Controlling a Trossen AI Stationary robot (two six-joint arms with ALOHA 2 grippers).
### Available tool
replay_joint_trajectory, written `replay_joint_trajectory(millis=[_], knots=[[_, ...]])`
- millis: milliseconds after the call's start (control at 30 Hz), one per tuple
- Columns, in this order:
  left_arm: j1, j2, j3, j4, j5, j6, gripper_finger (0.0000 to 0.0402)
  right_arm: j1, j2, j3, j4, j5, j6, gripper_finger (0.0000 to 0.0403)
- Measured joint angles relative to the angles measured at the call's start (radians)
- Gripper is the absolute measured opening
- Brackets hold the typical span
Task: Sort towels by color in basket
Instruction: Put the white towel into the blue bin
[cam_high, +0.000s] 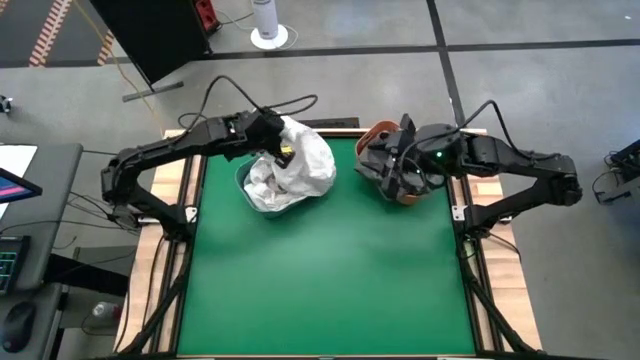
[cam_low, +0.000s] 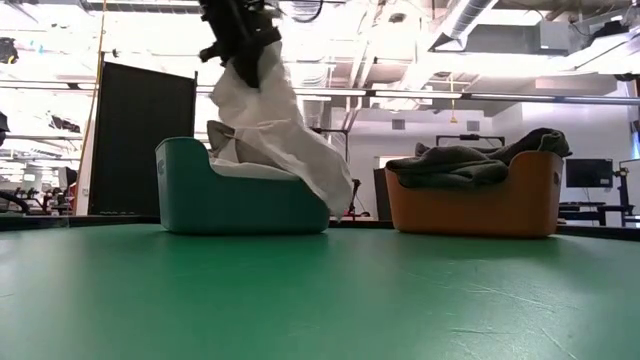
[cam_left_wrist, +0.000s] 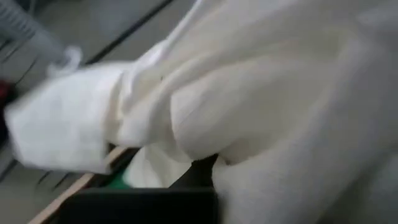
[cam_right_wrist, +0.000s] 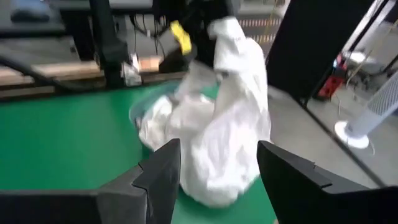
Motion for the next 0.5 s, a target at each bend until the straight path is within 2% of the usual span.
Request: replay_joint_trajectory(millis=[200,500], knots=[[0.012,0.0,0.051,-0.229,-0.086,-0.008,0.0,0.0,0.0,0.0,-0.144,0.0,0.049,0.024],[-0.021,-0.001,0.307,-0.439,-0.174,0.07,0.0,-0.002,0.0,0.0,-0.163,0.0,0.055,0.024]])
